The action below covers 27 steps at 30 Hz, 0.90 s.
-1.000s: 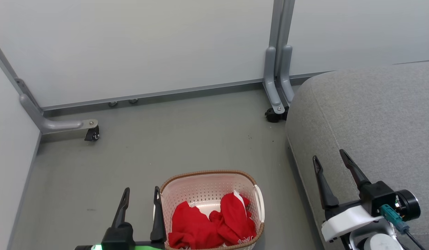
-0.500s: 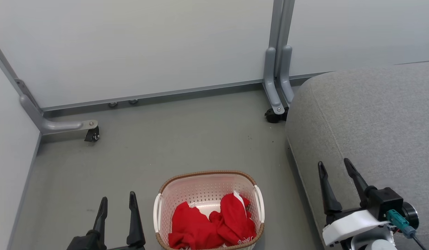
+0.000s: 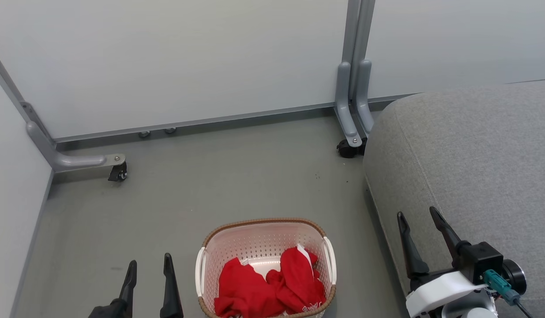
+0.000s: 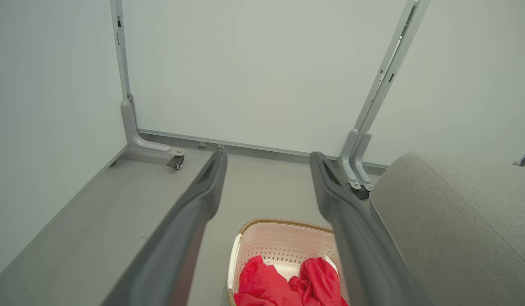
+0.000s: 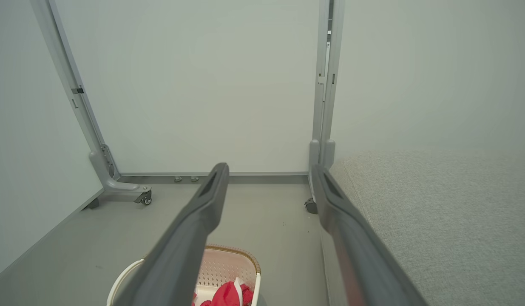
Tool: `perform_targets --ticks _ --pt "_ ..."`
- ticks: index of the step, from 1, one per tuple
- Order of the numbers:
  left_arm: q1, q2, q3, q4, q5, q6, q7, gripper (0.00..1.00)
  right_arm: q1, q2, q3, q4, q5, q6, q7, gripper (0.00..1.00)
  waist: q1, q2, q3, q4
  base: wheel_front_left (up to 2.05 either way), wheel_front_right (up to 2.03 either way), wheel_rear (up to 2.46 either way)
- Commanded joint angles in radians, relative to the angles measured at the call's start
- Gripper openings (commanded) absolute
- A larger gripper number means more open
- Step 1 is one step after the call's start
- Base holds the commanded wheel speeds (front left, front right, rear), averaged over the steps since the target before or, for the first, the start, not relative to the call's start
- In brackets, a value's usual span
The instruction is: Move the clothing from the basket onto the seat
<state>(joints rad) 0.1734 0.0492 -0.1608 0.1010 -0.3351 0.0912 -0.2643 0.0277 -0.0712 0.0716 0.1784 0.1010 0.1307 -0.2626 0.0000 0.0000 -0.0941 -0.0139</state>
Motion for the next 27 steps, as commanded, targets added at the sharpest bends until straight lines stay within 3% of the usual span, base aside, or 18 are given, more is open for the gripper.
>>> perform_targets --ticks 1,15,20,27 --pt "0.008 0.002 0.007 0.004 -0.006 -0.003 0.000 1.00 0.006 -0.003 -0.001 0.003 0.000 0.000 -0.003 1.00 0.0000 0.0000 0.000 0.000 0.00 0.00 0.00" --pt "-0.028 0.002 -0.035 0.068 -0.030 0.008 0.000 1.00 -0.004 -0.032 -0.005 -0.007 0.020 0.000 -0.003 1.00 0.0000 0.0000 0.060 -0.011 0.00 0.00 0.00" --pt "-0.096 0.002 -0.131 0.191 -0.017 0.013 0.000 1.00 -0.019 -0.075 -0.011 -0.022 0.043 0.000 -0.003 1.00 0.0000 0.0000 0.153 -0.032 0.00 0.00 0.00" --pt "-0.331 0.003 -0.314 0.420 -0.034 0.042 0.000 1.00 -0.078 -0.157 -0.043 -0.059 0.105 0.000 -0.003 1.00 0.0000 0.0000 0.360 -0.057 0.00 0.00 0.00"
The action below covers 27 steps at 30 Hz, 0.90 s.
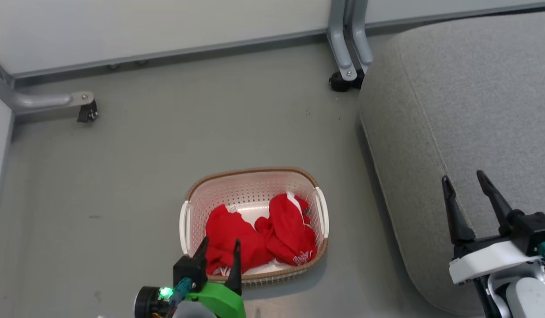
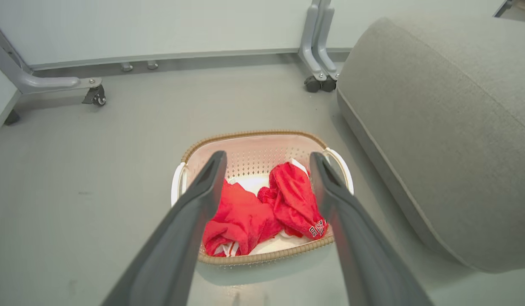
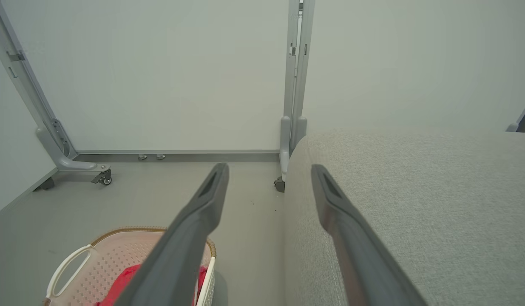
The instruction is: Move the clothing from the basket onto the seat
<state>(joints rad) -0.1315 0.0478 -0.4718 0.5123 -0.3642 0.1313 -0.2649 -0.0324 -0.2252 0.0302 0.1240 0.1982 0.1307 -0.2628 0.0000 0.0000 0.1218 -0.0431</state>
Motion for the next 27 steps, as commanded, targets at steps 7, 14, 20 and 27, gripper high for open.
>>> perform_targets --ticks 7,14,20,27 --pt "-0.264 0.005 -0.180 0.308 -0.161 0.031 0.002 1.00 -0.066 -0.066 0.015 -0.028 0.059 0.000 -0.003 1.00 0.0000 0.0000 0.304 -0.048 0.00 0.00 0.00" --pt "-0.435 0.005 -0.336 0.465 -0.346 0.061 0.065 1.00 -0.100 -0.093 0.044 -0.063 0.089 0.000 -0.003 1.00 0.0000 0.0000 0.404 -0.061 0.00 0.00 0.00" --pt "-0.552 0.006 -0.426 0.518 -0.450 0.092 0.142 1.00 -0.125 -0.114 0.066 -0.106 0.113 0.000 -0.003 1.00 0.0000 0.0000 0.491 -0.061 0.00 0.00 0.00" --pt "-0.669 0.006 -0.515 0.565 -0.537 0.123 0.247 1.00 -0.159 -0.123 0.090 -0.156 0.133 0.000 -0.003 1.00 0.0000 0.0000 0.585 -0.070 0.00 0.00 0.00"
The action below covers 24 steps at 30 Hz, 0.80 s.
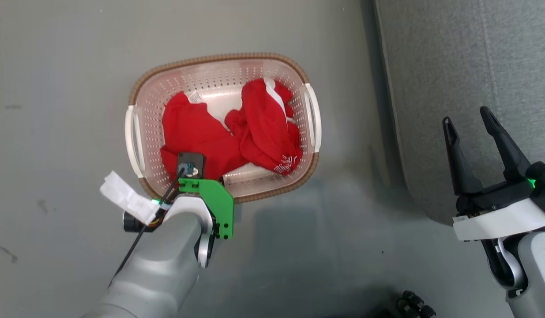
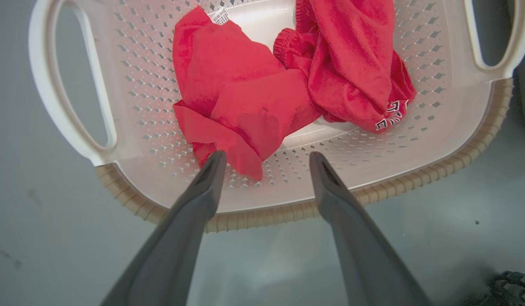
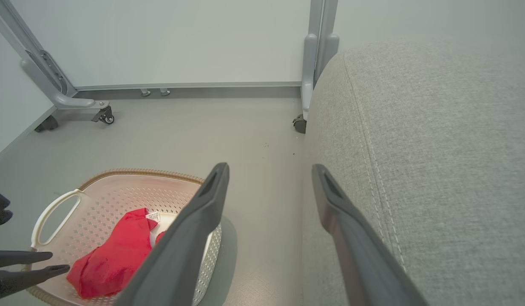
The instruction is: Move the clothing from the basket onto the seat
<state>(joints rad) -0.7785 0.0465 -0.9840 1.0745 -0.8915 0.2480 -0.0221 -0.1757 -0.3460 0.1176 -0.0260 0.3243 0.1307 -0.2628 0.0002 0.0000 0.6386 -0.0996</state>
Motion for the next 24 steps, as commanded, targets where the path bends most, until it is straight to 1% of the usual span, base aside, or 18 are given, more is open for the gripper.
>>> perform_targets --ticks 1,6,9,11,18,24 --pt "-0.036 0.007 -0.013 0.010 -0.017 0.009 0.022 1.00 -0.020 -0.004 0.005 -0.012 0.010 0.000 -0.003 1.00 -0.0002 0.0000 0.080 -0.015 0.00 0.00 0.00" --pt "-0.114 0.007 -0.069 0.044 -0.044 0.043 0.102 1.00 -0.039 -0.008 0.014 -0.042 0.020 0.000 -0.003 1.00 -0.0002 0.0000 0.141 -0.026 0.00 0.00 0.00" --pt "-0.145 0.007 -0.085 0.058 -0.072 0.078 0.145 1.00 -0.046 -0.008 0.018 -0.056 0.025 0.000 -0.003 1.00 -0.0002 0.0000 0.171 -0.034 0.00 0.00 0.00" --pt "-0.167 0.007 -0.096 0.069 -0.085 0.091 0.168 1.00 -0.051 -0.005 0.017 -0.061 0.029 0.000 -0.003 1.00 -0.0002 0.0000 0.188 -0.039 0.00 0.00 0.00" --pt "-0.217 0.007 -0.118 0.083 -0.128 0.127 0.175 1.00 -0.063 0.001 0.020 -0.079 0.043 0.000 -0.003 1.00 -0.0002 0.0000 0.240 -0.057 0.00 0.00 0.00" --pt "-0.255 0.007 -0.129 0.086 -0.160 0.175 0.161 1.00 -0.077 0.002 0.020 -0.094 0.055 0.000 -0.003 1.00 -0.0002 0.0000 0.288 -0.065 0.00 0.00 0.00"
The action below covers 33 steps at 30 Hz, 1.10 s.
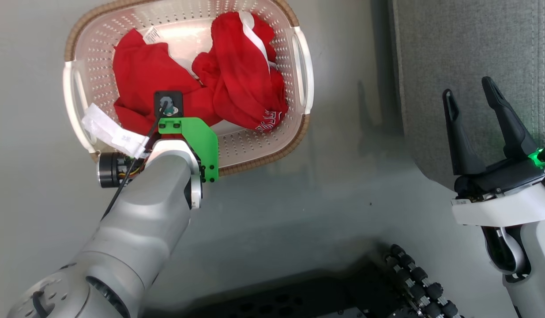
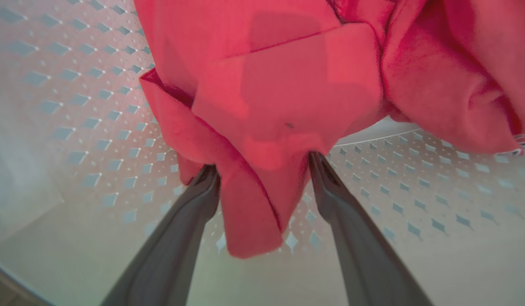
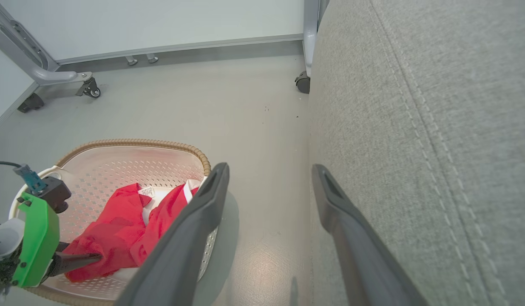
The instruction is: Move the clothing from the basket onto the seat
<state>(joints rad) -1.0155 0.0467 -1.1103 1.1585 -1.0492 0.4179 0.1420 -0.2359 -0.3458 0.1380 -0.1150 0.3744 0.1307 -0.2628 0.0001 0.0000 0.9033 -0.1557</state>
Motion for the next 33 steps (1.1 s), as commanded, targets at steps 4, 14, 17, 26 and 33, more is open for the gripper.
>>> perform_targets --ticks 4,14,17,26,33 --pt "-0.043 0.007 -0.011 0.005 -0.024 0.023 -0.021 1.00 -0.023 0.001 0.003 -0.017 0.011 0.000 -0.003 1.00 -0.0001 0.0000 0.052 -0.015 0.00 0.00 0.00" --pt "-0.113 0.007 -0.031 0.028 -0.055 0.038 -0.099 1.00 -0.040 -0.004 -0.001 -0.024 0.031 0.000 -0.001 1.00 -0.0001 0.0000 0.120 -0.028 0.00 0.00 0.00" --pt "-0.126 0.007 -0.041 0.037 -0.062 0.029 -0.107 1.00 -0.042 -0.004 -0.001 -0.024 0.033 0.002 0.000 1.00 -0.0001 0.0000 0.131 -0.030 0.00 0.00 0.00" --pt "-0.138 0.006 -0.065 0.033 -0.098 0.006 -0.132 0.45 -0.028 -0.014 -0.012 -0.039 0.040 0.003 0.001 1.00 -0.0001 0.0000 0.144 -0.026 0.00 0.00 0.00" --pt "-0.127 0.006 -0.093 0.038 -0.114 -0.015 -0.145 0.00 -0.056 -0.008 -0.001 -0.037 0.033 0.004 0.001 1.00 -0.0001 0.0000 0.128 -0.020 0.00 0.00 0.00"
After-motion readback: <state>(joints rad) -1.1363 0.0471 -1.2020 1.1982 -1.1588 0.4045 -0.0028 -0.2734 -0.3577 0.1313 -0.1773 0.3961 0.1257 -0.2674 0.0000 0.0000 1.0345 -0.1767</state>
